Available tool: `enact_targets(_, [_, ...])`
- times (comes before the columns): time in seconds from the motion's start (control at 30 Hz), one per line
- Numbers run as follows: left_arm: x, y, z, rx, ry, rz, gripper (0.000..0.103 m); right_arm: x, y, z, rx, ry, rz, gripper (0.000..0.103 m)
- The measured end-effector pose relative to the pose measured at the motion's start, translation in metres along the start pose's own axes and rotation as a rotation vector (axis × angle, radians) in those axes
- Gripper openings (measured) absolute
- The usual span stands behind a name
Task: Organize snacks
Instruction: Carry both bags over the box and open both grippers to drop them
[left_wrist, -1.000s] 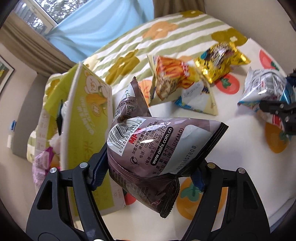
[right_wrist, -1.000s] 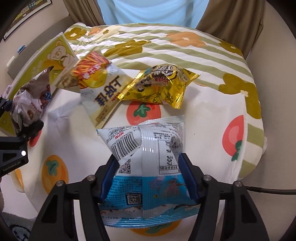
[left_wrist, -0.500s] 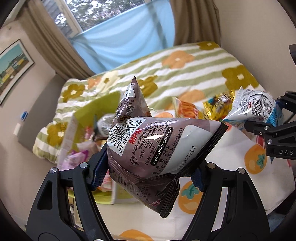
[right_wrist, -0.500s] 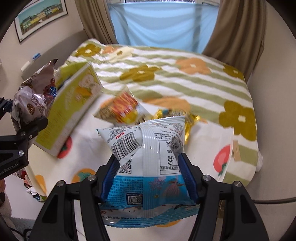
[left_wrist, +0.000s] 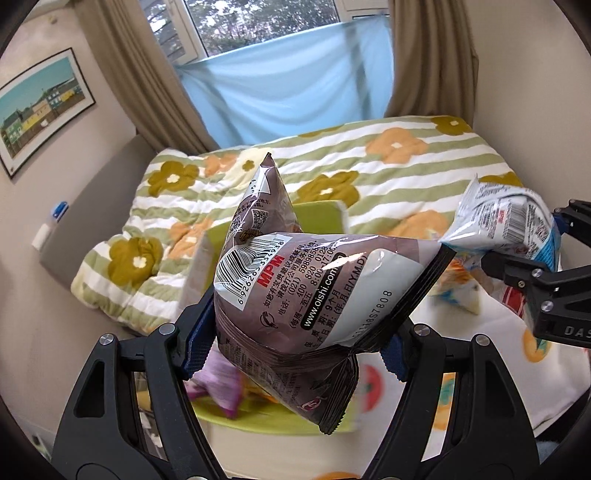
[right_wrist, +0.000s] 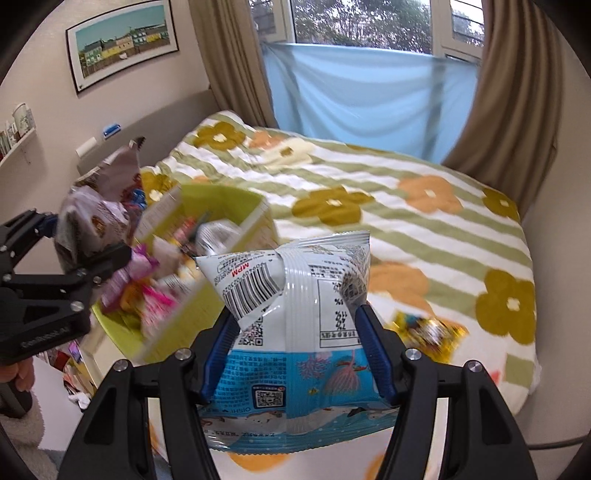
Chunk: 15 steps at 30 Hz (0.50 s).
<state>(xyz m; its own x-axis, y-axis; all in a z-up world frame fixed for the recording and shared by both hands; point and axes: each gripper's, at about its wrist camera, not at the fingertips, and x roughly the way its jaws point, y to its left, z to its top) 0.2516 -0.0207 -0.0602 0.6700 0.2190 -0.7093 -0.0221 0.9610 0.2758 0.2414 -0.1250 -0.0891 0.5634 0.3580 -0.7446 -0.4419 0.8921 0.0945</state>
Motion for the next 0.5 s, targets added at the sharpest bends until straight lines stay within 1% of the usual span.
enact_targets(0.17, [0.035,0.058,0.007,0.004,0.017,-0.024,0.071,0.024,0.049,0.035,0.016,-0.013,0.008,0.060])
enact_targets(0.27, [0.063,0.090,0.011,0.019,0.025,-0.059,0.071,0.041,0.074,0.050,0.032,-0.013,0.000,0.060])
enact_targets(0.37, [0.092,0.110,0.014,0.053,0.045,-0.089,0.071,0.060,0.096,0.063,0.060,-0.009,-0.010,0.060])
enact_targets(0.5, [0.130,0.120,0.015,0.079,0.088,-0.152,0.073,0.084,0.114,0.073,0.099,0.013,-0.041,0.060])
